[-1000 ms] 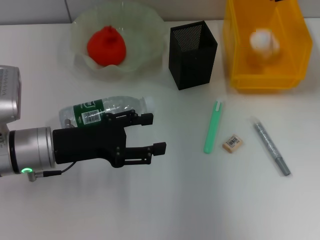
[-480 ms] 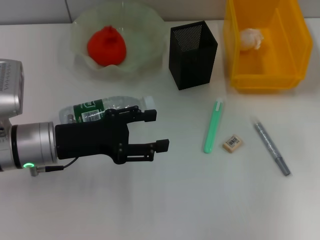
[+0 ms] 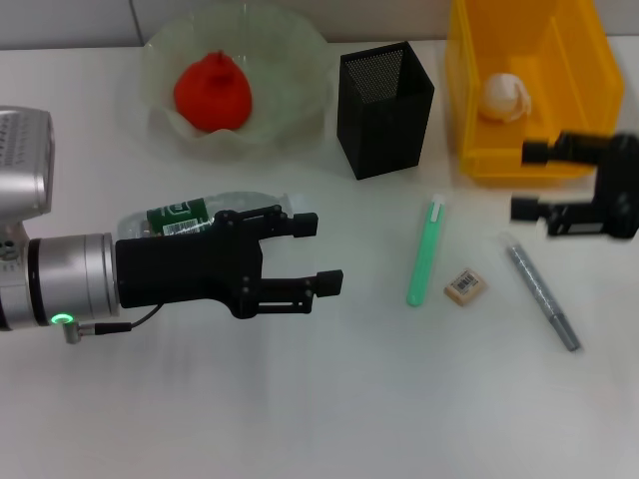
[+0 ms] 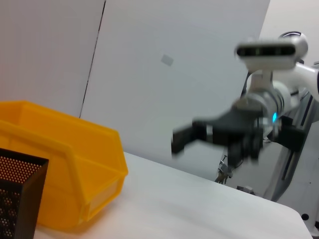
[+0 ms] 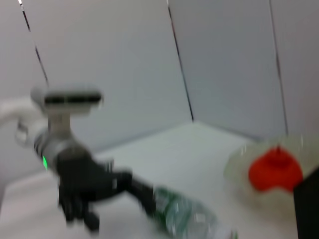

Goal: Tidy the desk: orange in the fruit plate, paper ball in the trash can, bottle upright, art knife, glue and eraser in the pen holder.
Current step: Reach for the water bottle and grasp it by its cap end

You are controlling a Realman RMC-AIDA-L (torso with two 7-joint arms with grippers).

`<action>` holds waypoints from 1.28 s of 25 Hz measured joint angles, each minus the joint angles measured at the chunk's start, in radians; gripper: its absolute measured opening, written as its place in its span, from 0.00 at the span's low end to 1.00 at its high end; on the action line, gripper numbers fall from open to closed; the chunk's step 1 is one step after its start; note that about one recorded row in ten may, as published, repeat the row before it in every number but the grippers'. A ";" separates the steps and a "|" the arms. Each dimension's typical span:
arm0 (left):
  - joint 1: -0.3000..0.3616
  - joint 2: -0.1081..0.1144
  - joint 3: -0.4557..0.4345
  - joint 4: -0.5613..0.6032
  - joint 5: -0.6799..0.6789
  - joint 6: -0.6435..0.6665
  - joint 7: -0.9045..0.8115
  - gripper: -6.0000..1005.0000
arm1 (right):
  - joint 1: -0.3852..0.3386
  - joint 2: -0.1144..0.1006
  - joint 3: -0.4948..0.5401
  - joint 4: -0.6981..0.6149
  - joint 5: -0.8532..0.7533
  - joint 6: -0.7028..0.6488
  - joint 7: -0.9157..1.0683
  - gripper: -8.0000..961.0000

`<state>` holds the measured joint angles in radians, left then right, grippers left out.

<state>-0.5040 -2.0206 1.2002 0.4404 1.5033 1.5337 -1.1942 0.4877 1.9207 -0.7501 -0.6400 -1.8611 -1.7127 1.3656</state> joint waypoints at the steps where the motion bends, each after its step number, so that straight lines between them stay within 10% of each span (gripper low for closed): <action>1: -0.002 0.000 -0.001 0.000 0.000 0.000 -0.002 0.81 | -0.003 0.009 0.000 0.003 -0.026 0.015 -0.016 0.86; 10: -0.076 0.010 -0.003 0.027 0.048 -0.025 -0.093 0.81 | -0.020 0.081 0.005 0.015 -0.173 0.111 -0.110 0.86; 22: -0.238 -0.036 -0.008 0.386 0.546 -0.210 -0.520 0.81 | -0.035 0.090 0.007 0.017 -0.168 0.134 -0.122 0.86; 32: -0.304 -0.051 0.022 0.411 0.806 -0.286 -0.624 0.81 | -0.035 0.092 0.018 0.017 -0.167 0.141 -0.116 0.86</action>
<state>-0.8079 -2.0715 1.2219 0.8512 2.3089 1.2481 -1.8184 0.4524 2.0124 -0.7326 -0.6226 -2.0278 -1.5715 1.2496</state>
